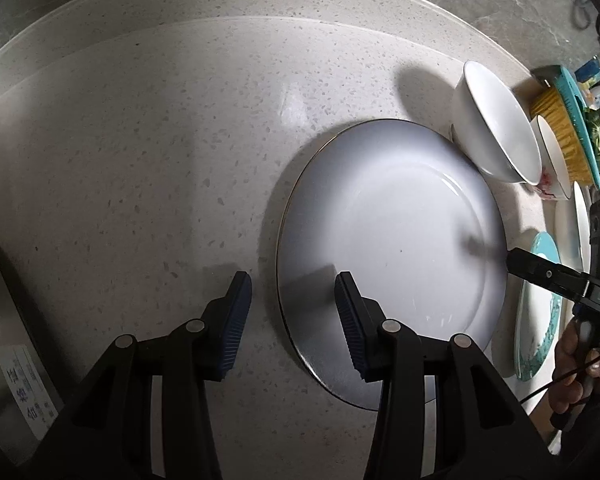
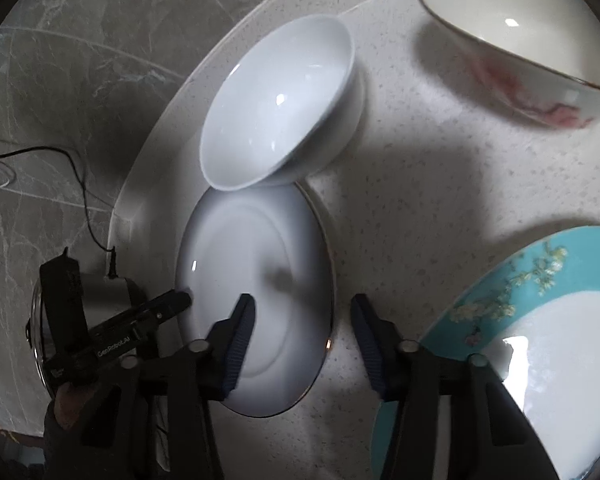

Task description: Organize plates and bowls

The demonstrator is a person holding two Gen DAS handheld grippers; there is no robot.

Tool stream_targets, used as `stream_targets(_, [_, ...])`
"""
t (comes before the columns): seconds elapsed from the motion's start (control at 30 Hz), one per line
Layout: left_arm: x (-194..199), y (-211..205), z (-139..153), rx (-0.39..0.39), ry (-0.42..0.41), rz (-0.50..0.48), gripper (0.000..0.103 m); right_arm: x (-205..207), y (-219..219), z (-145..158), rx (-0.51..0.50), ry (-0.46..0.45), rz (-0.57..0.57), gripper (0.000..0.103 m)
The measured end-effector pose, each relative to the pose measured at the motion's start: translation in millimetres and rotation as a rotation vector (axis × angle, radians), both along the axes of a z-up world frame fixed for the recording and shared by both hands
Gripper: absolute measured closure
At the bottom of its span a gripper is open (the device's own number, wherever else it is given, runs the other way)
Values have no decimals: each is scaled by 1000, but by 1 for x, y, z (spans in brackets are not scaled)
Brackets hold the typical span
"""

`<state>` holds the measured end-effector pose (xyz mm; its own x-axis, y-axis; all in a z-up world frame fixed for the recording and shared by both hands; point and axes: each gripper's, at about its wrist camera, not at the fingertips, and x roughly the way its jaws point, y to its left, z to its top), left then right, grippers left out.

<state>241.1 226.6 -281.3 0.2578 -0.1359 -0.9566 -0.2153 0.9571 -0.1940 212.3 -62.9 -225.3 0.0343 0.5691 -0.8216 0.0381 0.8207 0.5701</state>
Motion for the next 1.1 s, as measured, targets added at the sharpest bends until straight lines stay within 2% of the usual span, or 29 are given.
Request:
stream_targets(0.1, [-5, 4, 6, 19, -8, 24, 62, 3, 0, 1, -2, -7, 8, 52])
stream_targets(0.23, [-6, 10, 9, 7, 1, 38, 62, 7, 0, 0, 10, -20, 26, 54])
stream_targets(0.3, [-4, 12, 8, -14, 7, 31, 62, 9, 2, -1, 4, -21, 39, 57])
stream_targets(0.4, [1, 12, 6, -86, 14, 1, 63, 13, 5, -3, 21, -15, 47, 57])
stream_targets(0.63, [24, 1, 4, -112, 20, -42, 63, 18, 7, -4, 22, 4, 68, 59])
stream_targets(0.8, [23, -10, 5, -51, 52, -99, 64, 20, 9, -6, -1, 49, 94, 72])
stream_targets(0.97, [17, -13, 4, -57, 50, -100, 64, 19, 10, -6, -16, 75, 99, 72])
stream_targets(1.1, [12, -23, 4, -9, 45, -131, 64, 17, 19, -3, -57, 56, 130, 71])
